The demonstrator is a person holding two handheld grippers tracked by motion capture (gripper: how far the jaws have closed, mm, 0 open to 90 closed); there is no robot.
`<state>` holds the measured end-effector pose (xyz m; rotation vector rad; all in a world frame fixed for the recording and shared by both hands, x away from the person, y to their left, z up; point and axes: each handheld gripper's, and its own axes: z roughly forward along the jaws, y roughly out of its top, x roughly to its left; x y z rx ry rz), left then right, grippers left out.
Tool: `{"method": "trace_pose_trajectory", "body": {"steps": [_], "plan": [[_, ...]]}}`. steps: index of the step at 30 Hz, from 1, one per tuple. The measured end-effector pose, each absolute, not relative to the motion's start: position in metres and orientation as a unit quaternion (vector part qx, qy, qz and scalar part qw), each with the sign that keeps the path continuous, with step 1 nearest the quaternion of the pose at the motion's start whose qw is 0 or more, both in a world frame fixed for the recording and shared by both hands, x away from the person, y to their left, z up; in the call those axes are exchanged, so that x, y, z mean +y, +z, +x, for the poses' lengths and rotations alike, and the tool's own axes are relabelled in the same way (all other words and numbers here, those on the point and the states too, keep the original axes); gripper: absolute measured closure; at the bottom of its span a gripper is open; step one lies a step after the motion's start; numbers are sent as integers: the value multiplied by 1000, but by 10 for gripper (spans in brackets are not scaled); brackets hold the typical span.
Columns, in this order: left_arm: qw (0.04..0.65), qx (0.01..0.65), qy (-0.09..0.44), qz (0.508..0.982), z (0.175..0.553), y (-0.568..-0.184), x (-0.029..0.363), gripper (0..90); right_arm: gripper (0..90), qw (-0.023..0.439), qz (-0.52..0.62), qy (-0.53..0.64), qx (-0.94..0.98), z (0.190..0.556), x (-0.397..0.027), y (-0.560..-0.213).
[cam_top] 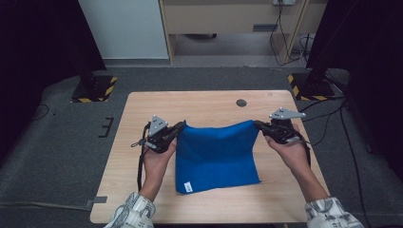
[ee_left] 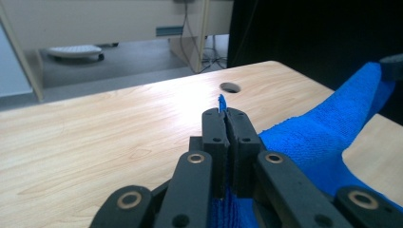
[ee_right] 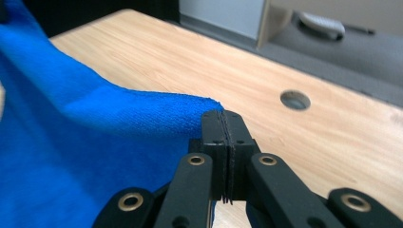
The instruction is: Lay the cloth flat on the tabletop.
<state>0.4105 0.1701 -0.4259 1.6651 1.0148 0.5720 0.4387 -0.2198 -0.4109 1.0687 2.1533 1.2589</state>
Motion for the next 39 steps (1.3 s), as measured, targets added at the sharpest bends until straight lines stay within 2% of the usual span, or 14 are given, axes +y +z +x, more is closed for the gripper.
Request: {"method": "trace_pose_trajectory", "body": {"steps": [7,15,32,33,34,35,36,37,38,39], "plan": [[517,448,242,688,438,-444,159,871,894,219,407,430,776,468,-218,-432],[499,456,255,692,463,-449,147,870,893,222,428,421,768,484,-227,-440],[450,485,258,704,498,-478,163,871,890,193,453,375,785,530,-204,-478],[447,487,258,704,500,-479,165,871,882,192,455,377,784,532,-203,-479],[447,488,260,703,503,-481,166,868,838,192,459,382,779,534,-201,-481],[441,490,253,708,507,-485,167,813,644,192,480,393,760,541,-199,-489],[437,494,249,709,509,-486,167,813,644,192,480,393,760,541,-199,-489],[437,504,249,702,513,-489,168,720,574,195,484,391,759,543,-198,-492],[435,513,242,699,517,-491,169,535,509,211,493,381,753,545,-197,-495],[428,521,242,698,520,-491,172,396,446,216,504,386,742,548,-199,-498]]}}
